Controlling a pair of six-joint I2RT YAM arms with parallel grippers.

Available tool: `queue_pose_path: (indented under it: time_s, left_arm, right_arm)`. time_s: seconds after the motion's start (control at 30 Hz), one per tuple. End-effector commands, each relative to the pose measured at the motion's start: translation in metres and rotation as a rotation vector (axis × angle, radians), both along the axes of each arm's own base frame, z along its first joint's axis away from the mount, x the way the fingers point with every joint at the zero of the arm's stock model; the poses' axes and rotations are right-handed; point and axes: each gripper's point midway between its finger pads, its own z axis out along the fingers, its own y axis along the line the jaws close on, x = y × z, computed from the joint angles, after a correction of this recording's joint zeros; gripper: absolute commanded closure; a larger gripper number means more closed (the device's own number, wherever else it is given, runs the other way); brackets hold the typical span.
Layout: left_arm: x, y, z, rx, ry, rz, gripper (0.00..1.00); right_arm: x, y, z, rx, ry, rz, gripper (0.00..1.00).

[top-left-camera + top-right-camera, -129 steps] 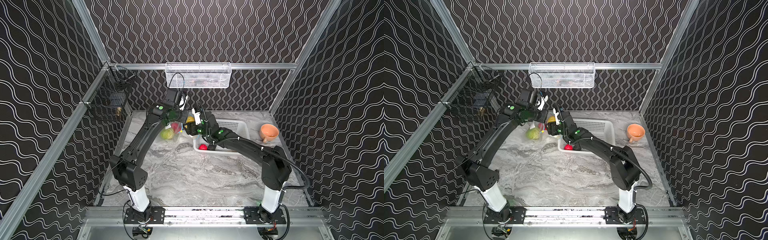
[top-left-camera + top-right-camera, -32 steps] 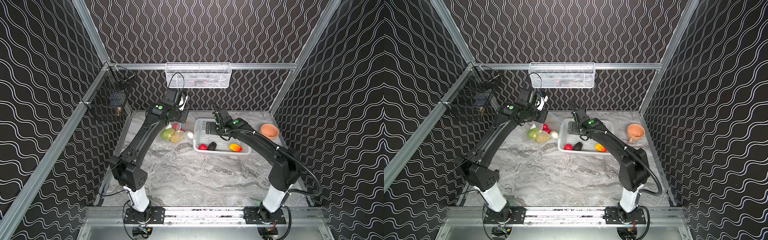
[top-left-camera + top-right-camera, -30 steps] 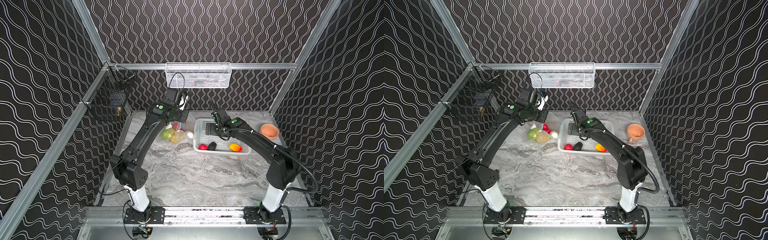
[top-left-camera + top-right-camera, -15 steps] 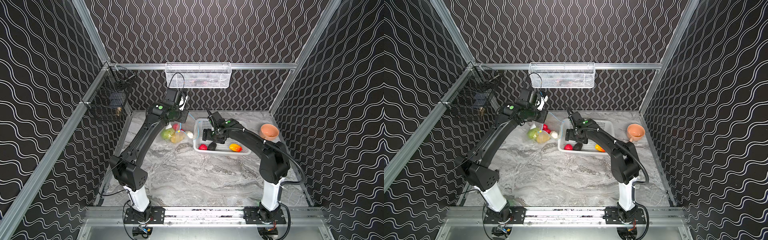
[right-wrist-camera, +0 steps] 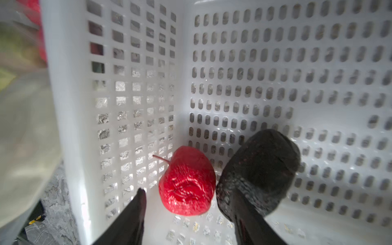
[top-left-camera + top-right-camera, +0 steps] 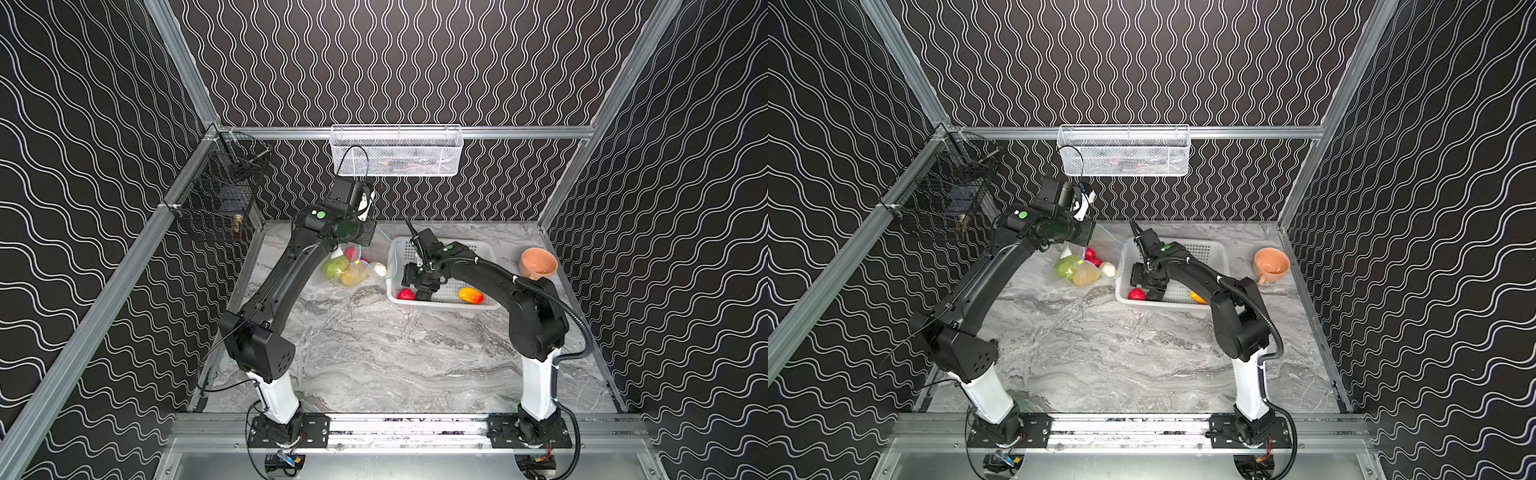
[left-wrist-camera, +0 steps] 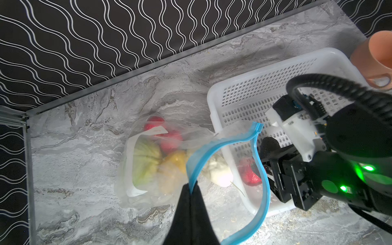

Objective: Place the food in the zip-top bag and seal the zipper
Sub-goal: 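Lower the right gripper into the basket around the red beet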

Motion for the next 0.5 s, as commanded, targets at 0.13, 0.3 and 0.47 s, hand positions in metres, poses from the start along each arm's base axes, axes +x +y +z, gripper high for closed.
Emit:
queue_pose_path:
  time_s: [0.13, 0.3, 0.47]
  left_arm:
    - [0.008, -0.002, -0.001, 0.008, -0.014, 0.001, 1.00]
    - [0.010, -0.002, -0.001, 0.009, -0.013, 0.003, 1.00]
    - [0.009, -0.002, -0.001, 0.010, -0.013, 0.005, 1.00]
  right_arm:
    - [0.007, 0.007, -0.010, 0.033, 0.028, -0.003, 0.38]
    - [0.008, 0.008, -0.020, 0.035, 0.054, -0.007, 0.38]
    - [0.009, 0.011, -0.028, 0.049, 0.075, -0.003, 0.41]
